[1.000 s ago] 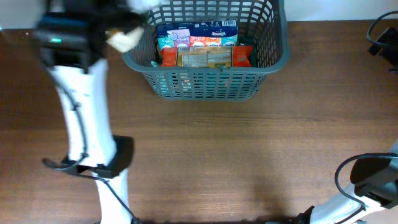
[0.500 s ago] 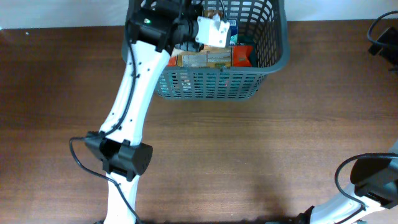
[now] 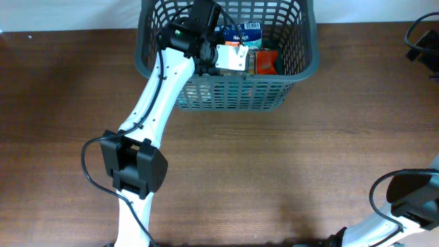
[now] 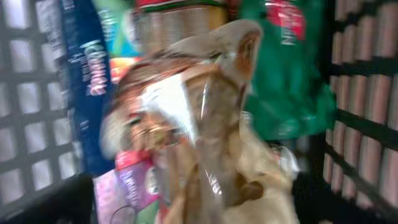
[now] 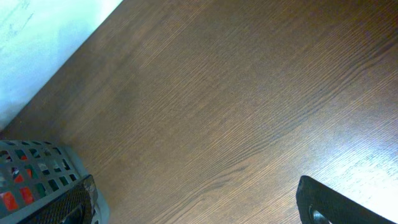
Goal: Pack container
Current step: 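Carry the pastry pouch into the basket and release it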
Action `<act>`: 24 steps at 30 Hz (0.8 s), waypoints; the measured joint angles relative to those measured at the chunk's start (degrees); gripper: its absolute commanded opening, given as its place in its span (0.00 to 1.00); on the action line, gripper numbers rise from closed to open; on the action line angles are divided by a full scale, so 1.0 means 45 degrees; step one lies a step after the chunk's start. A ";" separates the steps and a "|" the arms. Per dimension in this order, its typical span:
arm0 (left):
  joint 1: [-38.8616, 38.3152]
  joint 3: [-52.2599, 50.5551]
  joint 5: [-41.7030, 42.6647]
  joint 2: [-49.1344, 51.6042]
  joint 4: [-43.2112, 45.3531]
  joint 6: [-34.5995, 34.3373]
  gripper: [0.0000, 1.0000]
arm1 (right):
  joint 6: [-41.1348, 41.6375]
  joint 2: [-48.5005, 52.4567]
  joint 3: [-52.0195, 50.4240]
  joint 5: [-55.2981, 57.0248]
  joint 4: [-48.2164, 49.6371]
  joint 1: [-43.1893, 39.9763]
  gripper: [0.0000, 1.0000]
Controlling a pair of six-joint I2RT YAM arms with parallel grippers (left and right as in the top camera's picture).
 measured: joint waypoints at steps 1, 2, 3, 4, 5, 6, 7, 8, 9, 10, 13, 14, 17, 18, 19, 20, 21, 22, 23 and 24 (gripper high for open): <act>0.0010 0.0102 -0.0092 0.0000 0.0136 -0.0447 0.99 | -0.0005 0.0000 0.0000 0.0000 0.0000 0.0000 0.99; 0.0005 0.0204 -0.0223 0.0000 0.0058 -0.0840 0.99 | 0.0000 0.0000 0.0000 0.0000 0.0000 0.0000 0.99; 0.0000 0.0340 -0.0340 0.0000 -0.0010 -0.1190 0.99 | -0.0005 0.0000 0.0000 0.0000 -0.0005 0.0000 0.99; -0.0010 0.0588 -0.0520 0.0000 -0.0078 -0.1685 0.99 | -0.0005 0.0000 0.0000 0.0000 0.0000 0.0000 0.99; -0.0029 0.0971 -0.0787 0.0005 -0.0170 -0.2293 0.99 | 0.0000 0.0000 0.0000 0.0000 -0.0005 0.0000 0.99; -0.0034 0.1399 -0.1078 0.0005 -0.0209 -0.2905 0.99 | -0.0005 0.0000 0.0000 0.0000 0.0000 0.0000 0.99; -0.0058 0.2035 -0.1443 0.0005 -0.0267 -0.3677 0.99 | -0.0005 0.0000 0.0000 0.0000 0.0000 0.0000 0.99; -0.0073 0.2565 -0.1724 0.0000 -0.0335 -0.4206 0.99 | 0.0000 0.0000 0.0000 0.0000 0.0000 0.0000 0.99; -0.0073 0.3303 -0.2098 0.0000 -0.0486 -0.4906 0.99 | -0.0005 0.0000 0.0000 0.0000 0.0000 0.0000 0.99; -0.0068 0.3954 -0.2395 -0.0010 -0.0631 -0.5498 0.99 | 0.0000 0.0000 0.0000 0.0000 0.0000 0.0000 0.99; 0.0015 0.5615 -0.3055 -0.0437 -0.1234 -0.7082 0.99 | 0.0005 0.0000 0.0000 0.0000 -0.0005 0.0000 0.99; 0.0073 0.6033 -0.3181 -0.0670 -0.1540 -0.7592 0.99 | 0.0000 0.0000 0.0000 0.0000 0.0000 0.0000 0.99; 0.0471 0.7019 -0.3463 -0.1744 -0.2429 -0.9510 0.99 | -0.0010 0.0000 0.0000 0.0000 -0.0005 0.0000 0.99; 0.0690 0.7198 -0.3517 -0.2127 -0.2851 -1.0161 0.99 | 0.0000 0.0000 0.0000 -0.0005 0.0000 0.0000 0.99; 0.0928 0.7305 -0.3580 -0.2472 -0.3337 -1.0778 0.99 | -0.0005 0.0000 0.0000 0.0000 -0.0005 0.0000 0.99; 0.1209 0.7373 -0.3677 -0.2764 -0.3823 -1.1366 0.99 | -0.0005 0.0000 0.0000 0.0000 0.0000 0.0000 0.99; 0.1598 0.7446 -0.3789 -0.3050 -0.4381 -1.2026 0.99 | 0.0000 0.0000 0.0000 0.0000 0.0000 0.0000 0.99; 0.1957 0.7485 -0.3900 -0.3215 -0.4794 -1.2512 0.99 | -0.0005 0.0000 0.0000 0.0000 -0.0005 0.0000 0.99; 0.2331 0.7495 -0.4002 -0.3332 -0.5183 -1.2949 0.99 | 0.0000 0.0000 0.0000 0.0000 0.0000 0.0000 0.99; 0.2769 0.7495 -0.4085 -0.3385 -0.5518 -1.3396 0.99 | 0.0000 0.0000 0.0000 0.0000 -0.0005 0.0000 0.99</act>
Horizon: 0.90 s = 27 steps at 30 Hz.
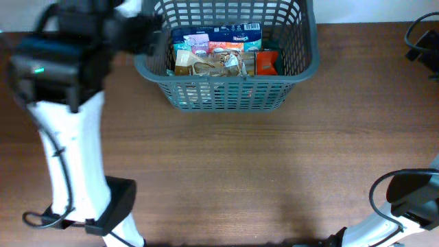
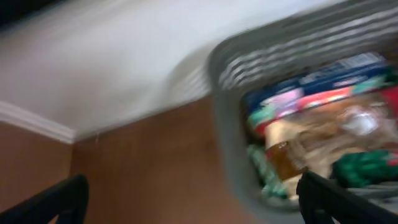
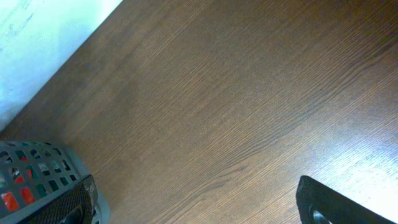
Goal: Pack container
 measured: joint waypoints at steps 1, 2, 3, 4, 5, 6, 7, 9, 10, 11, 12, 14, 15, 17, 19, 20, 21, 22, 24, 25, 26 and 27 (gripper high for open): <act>0.0457 0.0000 -0.0058 0.0000 -0.0287 -0.0418 0.99 | -0.0010 0.0000 0.0000 0.0000 0.0005 0.0000 0.99; 0.0840 -0.0039 -0.0107 0.0049 -0.0476 -0.0767 0.99 | 0.0000 0.0000 0.0000 0.0000 0.0005 0.0000 0.99; 0.1428 -0.0126 -0.0170 0.0146 -0.0733 -0.1273 0.99 | -0.0005 0.0000 0.0000 0.0000 0.0005 0.0000 0.99; 0.1928 -0.0214 -0.0209 0.0228 -0.0913 -0.1564 0.99 | 0.0000 0.0000 0.0000 0.0000 0.0005 0.0000 0.99; 0.2283 -0.0311 -0.0204 0.0277 -0.1059 -0.1749 0.99 | 0.0000 0.0000 0.0000 0.0000 0.0005 0.0000 0.99; 0.2686 -0.0437 -0.0219 0.0316 -0.1161 -0.1933 0.99 | -0.0005 0.0000 0.0000 0.0005 0.0000 0.0000 0.99; 0.3026 -0.0563 -0.0238 0.0335 -0.1190 -0.2045 0.99 | 0.0000 0.0000 0.0000 0.0000 0.0005 0.0000 0.99; 0.3687 -0.0797 -0.0248 0.0340 -0.1307 -0.2244 0.99 | -0.0005 0.0000 0.0000 0.0000 0.0000 0.0000 0.99; 0.3934 -0.0865 -0.0253 0.0340 -0.1370 -0.2307 0.99 | 0.0000 0.0000 0.0000 0.0000 0.0005 0.0000 0.99; 0.4182 -0.0918 -0.0267 0.0340 -0.1452 -0.2365 0.99 | -0.0005 0.0000 0.0000 0.0000 0.0000 0.0000 0.99; 0.4342 -0.0971 -0.0291 0.0340 -0.1506 -0.2409 0.99 | 0.0000 0.0000 0.0000 0.0000 0.0000 0.0000 0.99; 0.4527 -0.1039 -0.0291 0.0340 -0.1637 -0.2463 0.99 | 0.0000 0.0000 0.0000 0.0000 0.0000 0.0000 0.99; 0.4541 -0.1044 -0.0291 0.0340 -0.1715 -0.2472 0.99 | 0.0000 0.0000 0.0000 0.0000 0.0000 0.0000 0.99; 0.4551 -0.1044 -0.0291 0.0340 -0.1783 -0.2511 0.99 | 0.0000 0.0000 0.0000 0.0000 0.0000 0.0000 0.99; 0.4537 -0.1044 -0.0291 0.0340 -0.1787 -0.2550 0.99 | -0.0005 0.0000 0.0000 0.0000 0.0000 0.0000 0.99; 0.4537 -0.1044 -0.0291 0.0340 -0.1787 -0.2550 0.99 | 0.0000 0.0000 0.0000 0.0000 0.0000 0.0000 0.99; 0.4537 -0.1044 -0.0291 0.0340 -0.1787 -0.2555 0.99 | -0.0010 0.0000 0.0000 0.0000 0.0000 0.0000 0.99; 0.4537 -0.1044 -0.0291 0.0340 -0.1787 -0.2555 0.99 | -0.0010 0.0000 0.0000 0.0000 0.0005 0.0000 0.99; 0.4537 -0.1044 -0.0287 0.0340 -0.1787 -0.2555 0.99 | 0.0000 0.0000 0.0000 0.0000 0.0000 0.0000 0.99; 0.4537 -0.1044 -0.0291 0.0340 -0.1787 -0.2555 0.99 | -0.0005 0.0000 0.0000 0.0000 0.0000 0.0000 0.99; 0.4537 -0.1044 -0.0291 0.0340 -0.1787 -0.2555 0.99 | 0.0000 0.0000 0.0000 0.0000 0.0000 0.0000 0.99; 0.4537 -0.1044 -0.0291 0.0340 -0.1787 -0.2555 0.99 | 0.0000 0.0000 0.0000 0.0000 0.0000 0.0000 0.99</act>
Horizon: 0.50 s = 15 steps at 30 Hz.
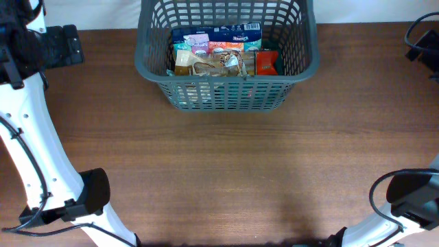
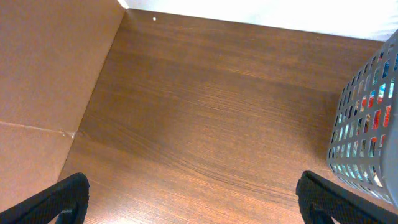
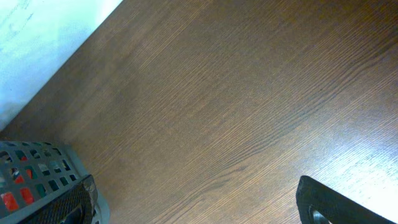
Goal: Pack container
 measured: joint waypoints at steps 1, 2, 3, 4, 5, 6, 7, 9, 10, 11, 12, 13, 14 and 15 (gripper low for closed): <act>0.0000 0.0000 0.0000 0.0000 0.0000 0.0000 0.99 | -0.0005 0.0000 0.0000 0.0000 0.0005 0.0000 0.99; 0.0000 0.0000 0.0000 0.0000 0.0000 0.0000 0.99 | 0.0000 0.0000 0.0000 0.0000 0.0000 0.0000 0.99; 0.0000 0.0000 0.0000 0.0000 0.0000 0.0000 0.99 | -0.0010 0.0000 0.0000 0.0000 0.0000 0.0000 0.99; 0.0000 0.0000 0.0000 0.0000 0.0000 0.0000 0.99 | 0.0000 -0.0024 0.0000 0.0000 0.0000 0.0005 0.99; 0.0000 0.0000 0.0000 0.0000 0.0000 0.0000 0.99 | 0.0000 -0.0097 -0.0010 0.0000 0.0005 0.0034 0.99; 0.0000 0.0000 0.0000 0.0000 0.0000 0.0000 0.99 | -0.0005 -0.0214 -0.0039 0.0005 0.0005 0.0058 0.99; 0.0000 0.0000 0.0000 0.0000 0.0000 0.0000 0.99 | 0.0000 -0.0432 -0.0097 0.0010 0.0000 0.0107 0.99; 0.0000 0.0000 0.0005 0.0000 0.0000 0.0000 0.99 | 0.0000 -0.1141 -0.0165 0.0010 0.0000 0.0350 0.99; 0.0000 0.0000 0.0000 0.0000 0.0000 0.0000 0.99 | 0.0000 -0.1632 -0.0180 0.0010 0.0005 0.0544 0.99; 0.0000 0.0000 0.0000 0.0000 0.0000 0.0000 0.99 | 0.0000 -0.2089 -0.0180 0.0019 0.0005 0.0777 0.99; 0.0000 0.0000 0.0000 0.0000 -0.0005 0.0000 0.99 | 0.0000 -0.2895 -0.0180 0.0053 0.0015 0.1243 0.99; 0.0000 0.0000 0.0000 0.0000 0.0000 0.0000 0.99 | -0.0005 -0.3463 -0.0175 0.0039 0.0015 0.1608 0.99; 0.0000 0.0000 0.0000 0.0000 -0.0005 0.0000 0.99 | -0.0005 -0.4371 -0.0175 0.0044 0.0029 0.2331 0.99; 0.0000 0.0000 0.0005 0.0000 -0.0005 0.0000 0.99 | 0.0000 -0.5119 -0.0170 0.0044 0.0053 0.2973 0.99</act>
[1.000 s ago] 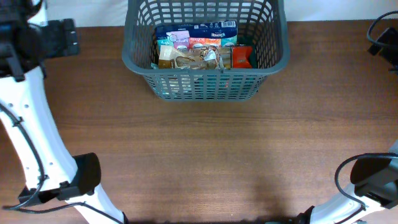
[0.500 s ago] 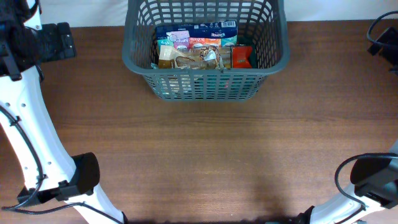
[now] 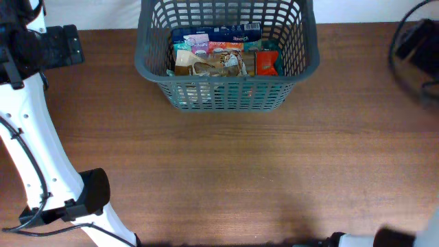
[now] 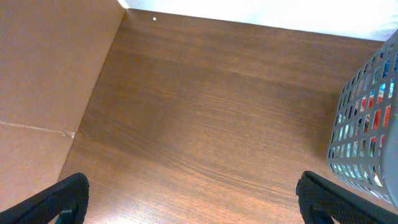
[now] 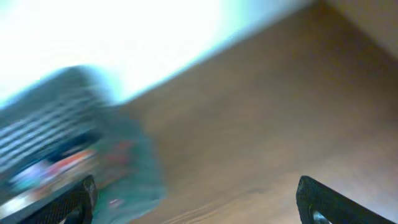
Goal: Pack container
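A grey mesh basket [image 3: 302, 65] stands at the table's far edge, centre, holding several snack packets: a blue one [image 3: 218, 31] at the back, a brown one [image 3: 206, 66] in front, a red-orange one [image 3: 266, 63] at the right. My left gripper [image 4: 196, 200] is open over bare table, well left of the basket [image 4: 367, 130]. My right gripper [image 5: 199, 202] is open with nothing between its fingers. Its view is blurred, with the basket [image 5: 68, 137] at the left. In the overhead view the right arm [image 3: 413, 40] is a blur at the far right.
A brown wooden table [image 3: 226, 171] fills the overhead view. A brown cardboard panel [image 4: 43, 81] stands along the table's left edge. A white wall runs behind the basket.
My right arm has moved: its view was sharp and is now blurred, with the basket larger at the left. The left arm and the basket's contents have not changed.
My left gripper was first low inside the basket, right over the brown packet. Then the arm was left of the basket, with the packet lying among the others. Then it stood open at the far left. The right arm kept still until now.
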Action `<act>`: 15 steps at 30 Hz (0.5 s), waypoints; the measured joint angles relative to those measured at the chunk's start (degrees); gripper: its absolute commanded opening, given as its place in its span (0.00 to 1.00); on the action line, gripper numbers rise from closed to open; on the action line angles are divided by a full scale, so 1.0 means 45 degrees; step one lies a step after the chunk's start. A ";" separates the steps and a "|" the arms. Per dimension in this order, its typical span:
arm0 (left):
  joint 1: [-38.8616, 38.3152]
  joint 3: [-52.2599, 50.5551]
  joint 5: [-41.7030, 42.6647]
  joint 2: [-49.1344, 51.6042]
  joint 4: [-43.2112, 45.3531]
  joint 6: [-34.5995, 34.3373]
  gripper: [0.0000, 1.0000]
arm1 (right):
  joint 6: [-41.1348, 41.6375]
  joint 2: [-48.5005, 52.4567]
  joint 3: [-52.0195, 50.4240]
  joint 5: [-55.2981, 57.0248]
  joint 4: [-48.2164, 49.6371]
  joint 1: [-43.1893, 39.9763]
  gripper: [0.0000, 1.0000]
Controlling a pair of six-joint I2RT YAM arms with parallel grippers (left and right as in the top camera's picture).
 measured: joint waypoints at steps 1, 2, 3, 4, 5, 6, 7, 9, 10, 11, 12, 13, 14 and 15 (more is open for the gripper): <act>0.0000 0.0000 -0.0005 0.0000 0.0000 0.0000 0.99 | -0.0019 -0.0495 0.0010 -0.0049 0.0005 0.0461 0.99; 0.0000 0.0000 -0.0005 0.0000 0.0000 0.0000 0.99 | -0.0015 -0.1229 0.0005 -0.0044 0.0029 0.1098 0.99; 0.0000 0.0000 -0.0005 0.0000 0.0000 0.0000 0.99 | -0.0015 -0.1909 -0.0073 -0.0024 0.0063 0.1535 0.99; 0.0000 0.0000 -0.0005 0.0000 0.0000 0.0000 0.99 | -0.0010 -0.2589 -0.0330 0.0024 0.0219 0.1865 0.99; 0.0000 0.0000 -0.0005 0.0000 0.0000 0.0000 0.99 | -0.0010 -0.3109 -0.0636 0.0102 0.0457 0.2045 0.99; 0.0000 0.0000 0.0000 0.0000 -0.0005 -0.0005 0.99 | -0.0024 -0.3915 -0.1273 0.0355 0.1268 0.2205 0.99; 0.0000 0.0000 -0.0005 0.0000 0.0000 -0.0005 0.99 | -0.0034 -0.4677 -0.1977 0.0636 0.2113 0.2278 0.99; 0.0000 0.0000 -0.0015 0.0000 -0.0005 -0.0015 0.99 | -0.0049 -0.6008 -0.3585 0.1190 0.3973 0.2302 0.99; 0.0000 0.0000 -0.0005 0.0000 0.0000 -0.0029 0.99 | -0.0053 -0.6722 -0.4566 0.1472 0.5027 0.2312 0.99; 0.0000 0.0000 -0.0010 0.0000 -0.0005 -0.0039 0.99 | -0.0049 -0.7572 -0.5853 0.1802 0.6392 0.2317 0.99; 0.0000 0.0000 -0.0005 0.0000 0.0000 -0.0044 0.99 | -0.0053 -0.8310 -0.7033 0.2079 0.7533 0.2322 0.99; 0.0000 0.0000 -0.0010 0.0000 -0.0005 -0.0044 0.99 | -0.0058 -0.8956 -0.8000 0.2293 0.8315 0.2322 0.99; 0.0000 0.0000 -0.0015 0.0000 -0.0005 -0.0044 0.99 | -0.0058 -0.9865 -0.9437 0.2608 0.9413 0.2322 0.99; 0.0000 0.0000 -0.0005 0.0000 0.0000 -0.0044 0.99 | -0.0063 -1.0632 -1.0622 0.2851 1.0015 0.2322 0.99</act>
